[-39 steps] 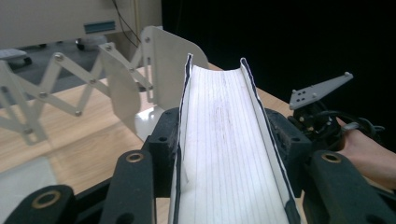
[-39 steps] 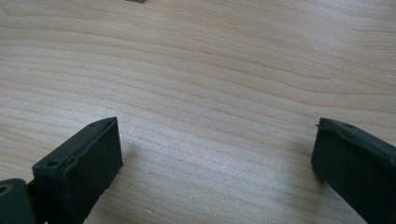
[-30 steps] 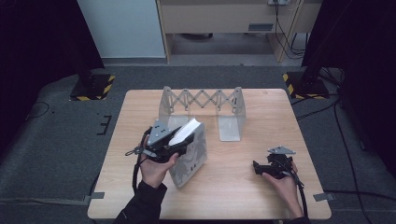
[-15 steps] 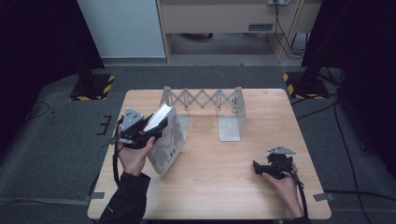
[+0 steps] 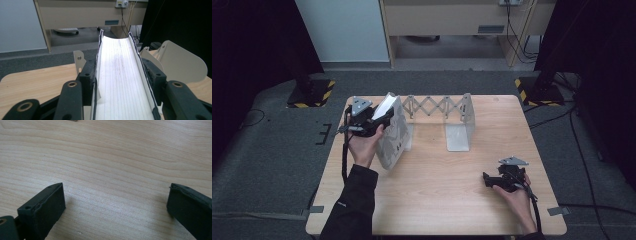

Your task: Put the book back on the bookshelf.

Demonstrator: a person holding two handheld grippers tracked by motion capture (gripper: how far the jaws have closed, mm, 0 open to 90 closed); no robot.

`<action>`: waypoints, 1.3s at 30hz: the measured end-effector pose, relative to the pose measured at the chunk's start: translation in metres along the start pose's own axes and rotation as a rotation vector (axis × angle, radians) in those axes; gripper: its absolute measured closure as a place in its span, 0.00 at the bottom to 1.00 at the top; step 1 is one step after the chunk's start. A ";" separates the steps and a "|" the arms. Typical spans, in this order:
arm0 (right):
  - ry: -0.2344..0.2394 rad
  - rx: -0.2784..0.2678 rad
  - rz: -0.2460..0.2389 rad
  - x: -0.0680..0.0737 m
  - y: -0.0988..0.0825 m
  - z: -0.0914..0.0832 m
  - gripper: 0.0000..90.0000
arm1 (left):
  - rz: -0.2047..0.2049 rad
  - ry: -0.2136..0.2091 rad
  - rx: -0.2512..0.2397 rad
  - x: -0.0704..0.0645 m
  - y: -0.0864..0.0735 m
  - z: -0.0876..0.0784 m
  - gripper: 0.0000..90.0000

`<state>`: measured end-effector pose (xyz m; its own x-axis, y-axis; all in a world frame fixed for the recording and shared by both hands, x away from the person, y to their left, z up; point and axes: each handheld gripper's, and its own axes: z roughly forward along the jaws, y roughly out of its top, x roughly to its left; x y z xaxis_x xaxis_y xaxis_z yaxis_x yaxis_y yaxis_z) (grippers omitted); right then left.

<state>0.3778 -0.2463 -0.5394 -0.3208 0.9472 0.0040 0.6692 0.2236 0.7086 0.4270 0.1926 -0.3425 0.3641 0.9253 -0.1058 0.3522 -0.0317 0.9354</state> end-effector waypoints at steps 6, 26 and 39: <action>0.000 0.000 0.000 0.000 0.000 0.000 0.02 | 0.014 0.039 -0.007 0.001 0.002 0.017 0.58; -0.001 -0.001 0.001 0.000 0.000 0.000 0.02 | 0.022 0.084 0.028 -0.012 -0.010 0.067 0.58; 0.000 0.000 0.000 0.000 0.000 0.000 0.02 | 0.016 0.102 0.032 -0.012 -0.016 0.081 0.58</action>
<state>0.3778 -0.2463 -0.5394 -0.3208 0.9472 0.0039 0.6692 0.2237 0.7086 0.4871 0.1512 -0.3832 0.2807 0.9583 -0.0541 0.3747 -0.0575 0.9254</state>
